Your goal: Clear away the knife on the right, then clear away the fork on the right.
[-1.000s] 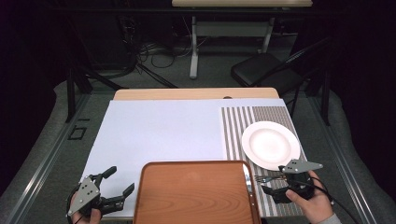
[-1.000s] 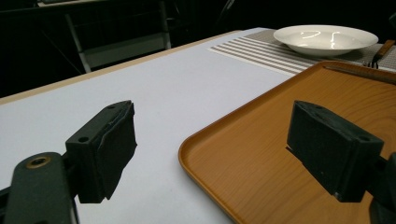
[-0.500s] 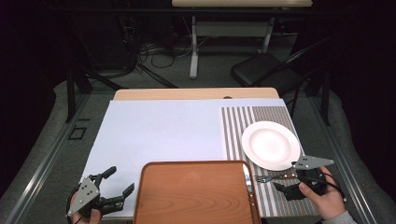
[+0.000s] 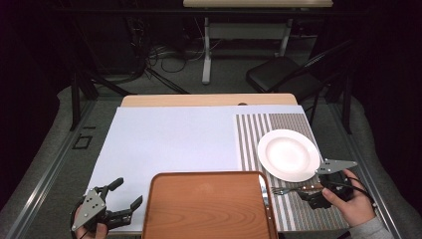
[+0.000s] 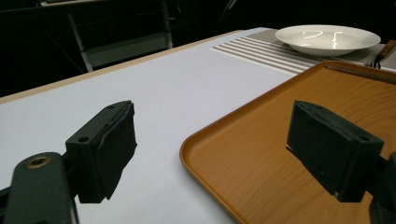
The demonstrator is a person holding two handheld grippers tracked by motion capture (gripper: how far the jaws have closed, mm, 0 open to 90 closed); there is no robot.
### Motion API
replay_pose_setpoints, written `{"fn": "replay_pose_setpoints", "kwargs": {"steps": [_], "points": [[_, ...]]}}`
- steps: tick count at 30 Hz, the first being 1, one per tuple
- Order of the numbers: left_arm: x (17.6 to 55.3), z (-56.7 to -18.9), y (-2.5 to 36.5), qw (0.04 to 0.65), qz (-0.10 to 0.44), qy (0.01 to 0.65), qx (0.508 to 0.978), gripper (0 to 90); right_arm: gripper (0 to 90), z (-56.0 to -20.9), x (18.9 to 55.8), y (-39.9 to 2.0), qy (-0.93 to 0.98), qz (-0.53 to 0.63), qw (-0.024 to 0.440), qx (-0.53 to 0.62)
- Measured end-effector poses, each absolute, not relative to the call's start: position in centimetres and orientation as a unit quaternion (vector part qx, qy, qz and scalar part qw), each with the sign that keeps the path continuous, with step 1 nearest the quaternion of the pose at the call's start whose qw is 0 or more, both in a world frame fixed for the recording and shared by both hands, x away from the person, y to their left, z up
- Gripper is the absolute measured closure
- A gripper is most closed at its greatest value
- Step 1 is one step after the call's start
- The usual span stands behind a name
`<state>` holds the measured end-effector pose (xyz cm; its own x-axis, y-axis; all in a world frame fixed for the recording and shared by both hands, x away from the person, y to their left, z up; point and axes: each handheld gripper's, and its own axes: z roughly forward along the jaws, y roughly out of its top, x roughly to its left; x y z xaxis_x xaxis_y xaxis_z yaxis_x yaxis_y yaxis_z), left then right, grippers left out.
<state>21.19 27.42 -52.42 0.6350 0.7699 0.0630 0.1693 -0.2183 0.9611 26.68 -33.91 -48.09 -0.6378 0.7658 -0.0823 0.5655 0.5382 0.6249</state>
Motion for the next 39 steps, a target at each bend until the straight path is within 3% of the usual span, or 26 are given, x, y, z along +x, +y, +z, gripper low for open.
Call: {"fn": "replay_pose_setpoints", "kwargs": {"steps": [11,21,26,29,31,34,39], "points": [[21.2,-52.5,27.4,0.536,0.279,0.324,0.728,15.7,0.0,-47.8,27.6,-34.4,0.93,0.196,0.179,0.254],[21.2,-52.5,27.4,0.536,0.277,0.324,0.729,15.7,0.8,-48.2,28.0,-34.1,0.945,0.182,0.167,0.214],[21.3,-52.5,27.5,0.536,0.278,0.325,0.728,15.7,9.6,-48.4,28.0,-33.6,0.952,0.158,0.179,0.19],[21.3,-52.5,27.4,0.535,0.277,0.325,0.729,15.7,20.4,-48.6,28.0,-33.5,0.96,0.143,0.178,0.16],[21.3,-52.5,27.4,0.535,0.277,0.325,0.729,15.7,32.2,-48.7,28.0,-33.4,0.967,0.128,0.171,0.137],[21.3,-52.5,27.4,0.535,0.276,0.324,0.73,15.7,40.7,-48.8,27.9,-33.4,0.971,0.109,0.175,0.118],[21.3,-52.5,27.5,0.535,0.277,0.325,0.729,15.7,46.4,-49.0,27.8,-33.2,0.974,0.094,0.184,0.095]]}}
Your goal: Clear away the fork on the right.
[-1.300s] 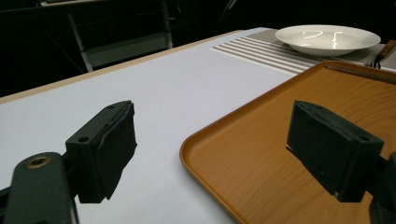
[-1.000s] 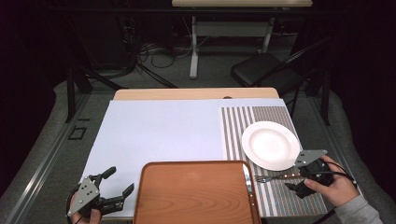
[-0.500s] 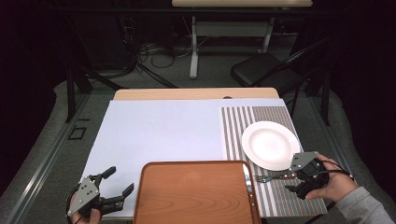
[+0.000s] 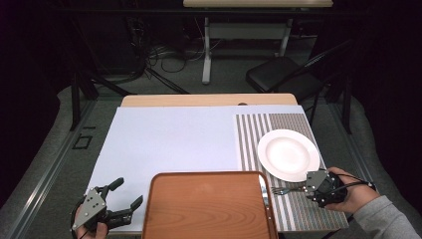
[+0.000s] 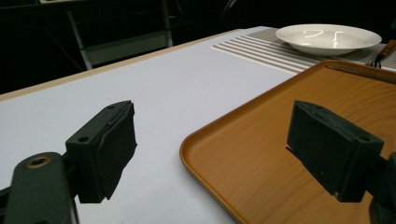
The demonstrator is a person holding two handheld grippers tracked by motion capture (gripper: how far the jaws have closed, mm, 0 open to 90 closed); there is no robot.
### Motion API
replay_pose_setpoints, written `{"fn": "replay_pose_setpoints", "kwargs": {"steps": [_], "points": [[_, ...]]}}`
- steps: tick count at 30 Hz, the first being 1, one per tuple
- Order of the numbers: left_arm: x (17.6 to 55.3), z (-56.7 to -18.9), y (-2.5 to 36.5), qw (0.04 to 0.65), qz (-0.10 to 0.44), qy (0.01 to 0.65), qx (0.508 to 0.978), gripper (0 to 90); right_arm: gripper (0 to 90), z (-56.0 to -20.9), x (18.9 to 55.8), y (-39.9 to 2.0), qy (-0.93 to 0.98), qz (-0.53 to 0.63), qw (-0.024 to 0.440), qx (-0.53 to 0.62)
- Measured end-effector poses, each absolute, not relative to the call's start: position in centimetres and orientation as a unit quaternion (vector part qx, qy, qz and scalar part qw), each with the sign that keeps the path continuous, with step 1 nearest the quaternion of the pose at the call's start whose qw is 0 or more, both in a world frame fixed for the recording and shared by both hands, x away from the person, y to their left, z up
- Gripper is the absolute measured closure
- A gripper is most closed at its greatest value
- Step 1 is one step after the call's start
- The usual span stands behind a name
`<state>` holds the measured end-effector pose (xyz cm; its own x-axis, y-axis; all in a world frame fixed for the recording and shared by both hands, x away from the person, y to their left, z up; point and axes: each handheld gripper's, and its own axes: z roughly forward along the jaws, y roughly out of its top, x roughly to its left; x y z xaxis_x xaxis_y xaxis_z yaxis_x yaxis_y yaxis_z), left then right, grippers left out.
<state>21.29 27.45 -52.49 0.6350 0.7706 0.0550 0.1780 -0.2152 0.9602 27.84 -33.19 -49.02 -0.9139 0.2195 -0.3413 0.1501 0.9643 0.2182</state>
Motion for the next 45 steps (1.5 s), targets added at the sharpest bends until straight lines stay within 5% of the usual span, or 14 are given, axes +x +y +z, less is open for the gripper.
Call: {"fn": "replay_pose_setpoints", "kwargs": {"steps": [24,45], "points": [[21.4,-52.6,27.4,0.534,0.272,0.329,0.73,15.7,67.8,-51.0,28.9,-32.6,0.983,0.055,0.167,0.054],[21.4,-52.6,27.4,0.533,0.272,0.329,0.73,15.7,73.4,-52.3,29.4,-32.6,0.982,0.019,0.187,0.015]]}}
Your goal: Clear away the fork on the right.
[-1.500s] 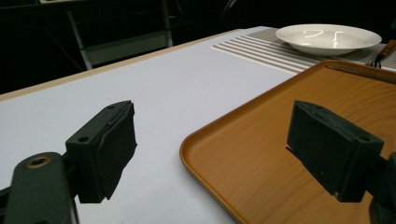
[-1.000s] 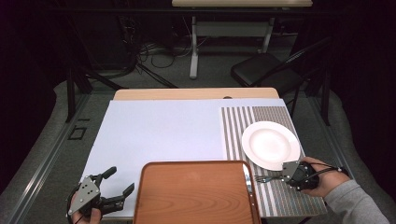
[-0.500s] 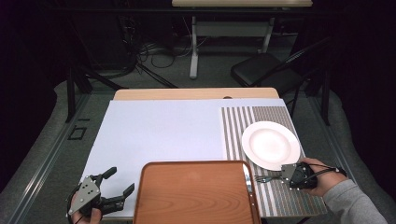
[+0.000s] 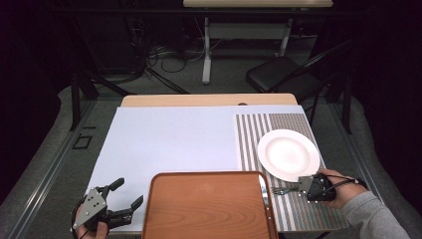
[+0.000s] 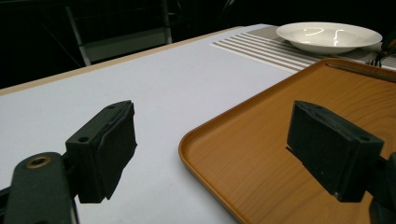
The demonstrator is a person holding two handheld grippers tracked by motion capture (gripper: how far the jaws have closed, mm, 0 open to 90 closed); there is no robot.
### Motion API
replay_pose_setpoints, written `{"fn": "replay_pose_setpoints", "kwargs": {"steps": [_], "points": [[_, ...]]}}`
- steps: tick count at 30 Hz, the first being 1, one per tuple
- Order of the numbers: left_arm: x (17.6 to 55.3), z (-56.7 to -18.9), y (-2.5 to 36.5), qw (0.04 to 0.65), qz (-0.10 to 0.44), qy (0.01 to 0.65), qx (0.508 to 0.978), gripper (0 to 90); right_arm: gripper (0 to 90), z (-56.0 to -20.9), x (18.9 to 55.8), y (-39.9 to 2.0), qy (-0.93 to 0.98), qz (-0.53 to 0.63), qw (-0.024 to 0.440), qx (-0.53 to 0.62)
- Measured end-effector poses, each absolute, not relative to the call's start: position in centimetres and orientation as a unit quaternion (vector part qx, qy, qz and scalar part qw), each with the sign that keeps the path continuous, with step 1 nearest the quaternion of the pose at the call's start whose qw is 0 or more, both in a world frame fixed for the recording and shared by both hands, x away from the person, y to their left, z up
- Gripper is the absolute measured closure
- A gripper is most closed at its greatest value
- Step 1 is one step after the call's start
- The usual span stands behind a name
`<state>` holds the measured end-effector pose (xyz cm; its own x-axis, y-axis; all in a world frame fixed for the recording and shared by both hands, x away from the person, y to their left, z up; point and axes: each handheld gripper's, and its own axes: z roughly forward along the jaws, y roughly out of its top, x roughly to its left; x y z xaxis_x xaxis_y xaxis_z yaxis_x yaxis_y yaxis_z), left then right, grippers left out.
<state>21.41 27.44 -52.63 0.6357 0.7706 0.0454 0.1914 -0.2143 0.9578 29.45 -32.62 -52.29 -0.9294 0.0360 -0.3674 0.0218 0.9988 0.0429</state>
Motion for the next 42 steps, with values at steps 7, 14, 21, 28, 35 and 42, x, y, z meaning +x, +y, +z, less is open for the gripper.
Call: {"fn": "replay_pose_setpoints", "kwargs": {"steps": [7,14,21,28,35,42], "points": [[21.4,-52.6,27.5,0.534,0.271,0.329,0.73,15.7,72.9,-52.4,29.6,-32.4,0.982,0.009,0.186,0.007],[21.4,-52.6,27.4,0.533,0.271,0.329,0.73,15.7,73.9,-52.8,29.8,-32.1,0.983,0.003,0.182,-0.002],[21.4,-52.6,27.5,0.533,0.271,0.33,0.73,15.7,74.8,-52.8,30.1,-31.9,0.985,-0.003,0.174,-0.006],[21.4,-52.6,27.5,0.533,0.271,0.331,0.73,15.7,76.3,-52.6,30.1,-31.9,0.986,-0.01,0.167,-0.011],[21.4,-52.6,27.5,0.533,0.272,0.332,0.729,15.7,77.1,-52.7,30.1,-31.7,0.985,-0.011,0.17,-0.007],[21.4,-52.6,27.5,0.533,0.272,0.332,0.729,15.7,77.3,-52.5,30.0,-31.6,0.987,-0.011,0.163,0.007]]}}
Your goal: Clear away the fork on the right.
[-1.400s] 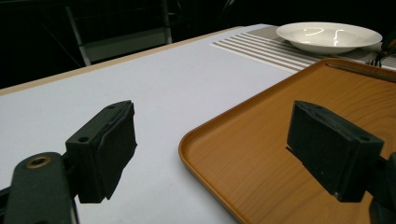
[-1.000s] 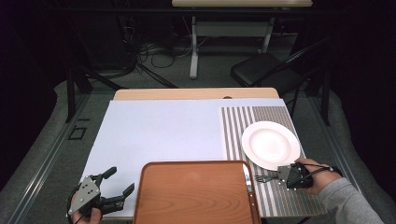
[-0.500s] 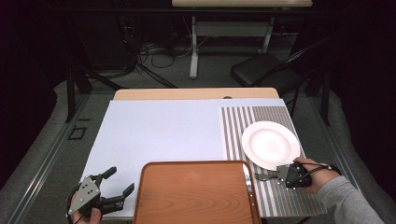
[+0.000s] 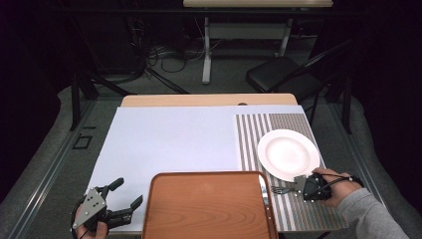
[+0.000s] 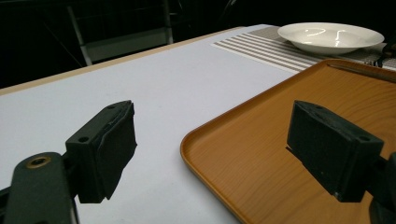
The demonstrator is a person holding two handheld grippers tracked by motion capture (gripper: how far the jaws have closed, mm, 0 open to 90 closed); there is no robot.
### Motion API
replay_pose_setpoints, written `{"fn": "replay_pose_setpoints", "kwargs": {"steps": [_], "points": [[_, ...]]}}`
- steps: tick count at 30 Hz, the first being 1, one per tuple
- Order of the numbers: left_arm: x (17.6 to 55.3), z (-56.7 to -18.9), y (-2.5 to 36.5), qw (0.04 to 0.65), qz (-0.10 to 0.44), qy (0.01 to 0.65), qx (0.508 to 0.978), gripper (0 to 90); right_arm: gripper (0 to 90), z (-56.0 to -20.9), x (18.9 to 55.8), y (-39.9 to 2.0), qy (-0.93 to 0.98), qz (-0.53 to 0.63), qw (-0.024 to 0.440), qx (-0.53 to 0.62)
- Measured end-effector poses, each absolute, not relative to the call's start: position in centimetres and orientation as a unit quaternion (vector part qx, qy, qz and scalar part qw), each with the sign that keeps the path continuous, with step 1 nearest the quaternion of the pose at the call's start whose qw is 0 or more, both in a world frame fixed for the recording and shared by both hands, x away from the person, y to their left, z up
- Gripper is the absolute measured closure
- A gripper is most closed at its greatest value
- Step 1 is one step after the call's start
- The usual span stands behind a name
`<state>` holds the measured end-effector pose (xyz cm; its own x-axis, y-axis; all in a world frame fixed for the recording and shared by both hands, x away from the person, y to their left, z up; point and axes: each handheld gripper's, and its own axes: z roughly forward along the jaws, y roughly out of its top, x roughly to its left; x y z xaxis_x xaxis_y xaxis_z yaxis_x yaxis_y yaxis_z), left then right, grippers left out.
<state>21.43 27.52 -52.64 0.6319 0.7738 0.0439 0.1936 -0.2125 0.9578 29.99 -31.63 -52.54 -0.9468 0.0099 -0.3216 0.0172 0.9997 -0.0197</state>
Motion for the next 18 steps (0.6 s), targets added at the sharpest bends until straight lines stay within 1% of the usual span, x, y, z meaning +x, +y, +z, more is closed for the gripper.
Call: {"fn": "replay_pose_setpoints", "kwargs": {"steps": [5,11,18], "points": [[21.4,-52.6,27.5,0.533,0.272,0.332,0.729,15.7,77.4,-52.2,29.7,-31.8,0.988,0.001,0.155,0.014],[21.4,-52.6,27.5,0.533,0.272,0.331,0.73,15.7,77.4,-51.3,29.1,-31.9,0.987,0.022,0.158,0.022],[21.4,-52.6,27.5,0.533,0.273,0.331,0.729,15.7,77.4,-50.0,28.1,-32.1,0.984,0.038,0.16,0.063]]}}
